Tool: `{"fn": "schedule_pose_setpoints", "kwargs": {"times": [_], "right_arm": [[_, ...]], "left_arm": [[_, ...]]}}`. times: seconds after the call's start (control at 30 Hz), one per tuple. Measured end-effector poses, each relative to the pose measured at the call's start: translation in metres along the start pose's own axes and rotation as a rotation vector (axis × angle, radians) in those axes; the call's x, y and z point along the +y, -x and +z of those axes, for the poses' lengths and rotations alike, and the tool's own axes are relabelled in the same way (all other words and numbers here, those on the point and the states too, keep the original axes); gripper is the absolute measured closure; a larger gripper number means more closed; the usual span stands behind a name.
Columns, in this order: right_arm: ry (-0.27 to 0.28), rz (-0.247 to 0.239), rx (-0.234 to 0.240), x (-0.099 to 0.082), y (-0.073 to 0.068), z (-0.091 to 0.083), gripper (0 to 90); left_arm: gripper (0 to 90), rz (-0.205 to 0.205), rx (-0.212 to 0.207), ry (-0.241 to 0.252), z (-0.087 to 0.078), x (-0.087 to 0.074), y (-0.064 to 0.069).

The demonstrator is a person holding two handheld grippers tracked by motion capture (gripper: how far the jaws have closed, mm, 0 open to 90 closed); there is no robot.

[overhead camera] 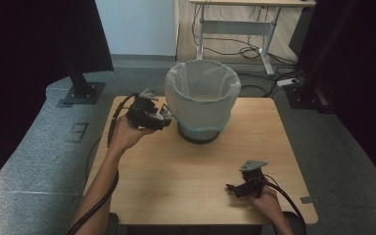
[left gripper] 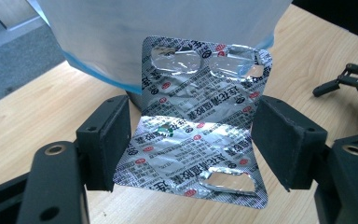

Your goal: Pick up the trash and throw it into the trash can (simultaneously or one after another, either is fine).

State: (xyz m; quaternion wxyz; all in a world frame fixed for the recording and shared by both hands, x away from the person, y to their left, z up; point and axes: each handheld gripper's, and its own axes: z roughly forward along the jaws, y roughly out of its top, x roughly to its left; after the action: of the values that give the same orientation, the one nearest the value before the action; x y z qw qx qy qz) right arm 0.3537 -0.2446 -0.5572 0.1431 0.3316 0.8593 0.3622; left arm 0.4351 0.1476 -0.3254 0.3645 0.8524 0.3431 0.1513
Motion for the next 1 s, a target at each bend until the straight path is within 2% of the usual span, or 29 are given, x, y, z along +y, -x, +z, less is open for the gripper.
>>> {"fn": "schedule_pose_setpoints", "kwargs": {"times": [0.2, 0.6, 1.0], "right_arm": [[-0.001, -0.003, 0.0, 0.0, 0.0, 0.0, 0.0], [0.001, -0.001, 0.0, 0.0, 0.0, 0.0, 0.0], [0.0, 0.005, 0.0, 0.0, 0.0, 0.0, 0.0]], "left_arm": [[29.0, 0.007, 0.009, 0.008, -0.012, 0.018, 0.0], [28.9, 0.02, 0.013, 0.02, -0.025, 0.045, 0.002], [28.9, 0.033, 0.025, 0.032, -0.03, 0.074, 0.003]]}}
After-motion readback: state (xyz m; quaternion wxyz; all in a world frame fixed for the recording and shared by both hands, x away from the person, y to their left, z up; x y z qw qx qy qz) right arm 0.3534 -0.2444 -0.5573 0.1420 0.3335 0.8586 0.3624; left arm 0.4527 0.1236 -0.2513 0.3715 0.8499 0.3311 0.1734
